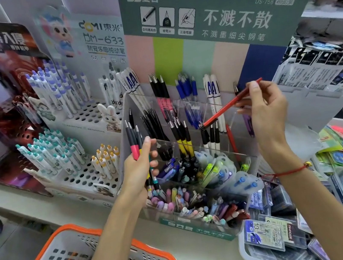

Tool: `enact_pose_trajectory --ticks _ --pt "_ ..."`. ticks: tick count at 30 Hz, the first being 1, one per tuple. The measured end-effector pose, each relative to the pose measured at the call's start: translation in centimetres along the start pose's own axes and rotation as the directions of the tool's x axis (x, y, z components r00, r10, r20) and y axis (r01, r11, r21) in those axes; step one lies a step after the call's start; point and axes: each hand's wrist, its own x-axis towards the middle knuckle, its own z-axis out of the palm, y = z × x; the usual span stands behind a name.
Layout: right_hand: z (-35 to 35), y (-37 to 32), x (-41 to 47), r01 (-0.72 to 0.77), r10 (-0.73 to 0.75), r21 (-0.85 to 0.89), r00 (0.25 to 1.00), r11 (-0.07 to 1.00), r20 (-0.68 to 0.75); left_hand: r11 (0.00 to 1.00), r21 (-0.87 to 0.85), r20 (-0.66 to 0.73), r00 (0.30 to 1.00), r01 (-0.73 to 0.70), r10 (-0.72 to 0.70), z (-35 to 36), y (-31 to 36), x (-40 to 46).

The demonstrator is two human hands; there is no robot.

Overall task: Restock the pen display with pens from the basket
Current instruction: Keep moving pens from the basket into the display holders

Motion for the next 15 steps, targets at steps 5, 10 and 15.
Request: enact_pose_trajectory --ticks 5,10,15 --pt "-1.8 0.9 0.6 0.07 -0.081 -0.094 0.99 0.993 -0.118 0.999 0.028 0.077 0.997 0.017 -0.019 1.0 -0.3 -0.5" --pt "-3.1 1.6 0.4 0.158 -0.201 -0.276 0.97 0.948 -0.135 0.998 0.004 0.185 0.981 0.059 -0.059 3.8 -0.6 -1.1" --pt "-3.6 2.4 -1.2 0.281 -0.22 -0.525 0.959 0.803 0.176 0.994 -0.009 0.288 0.953 0.107 -0.1 6.5 -1.6 -1.6"
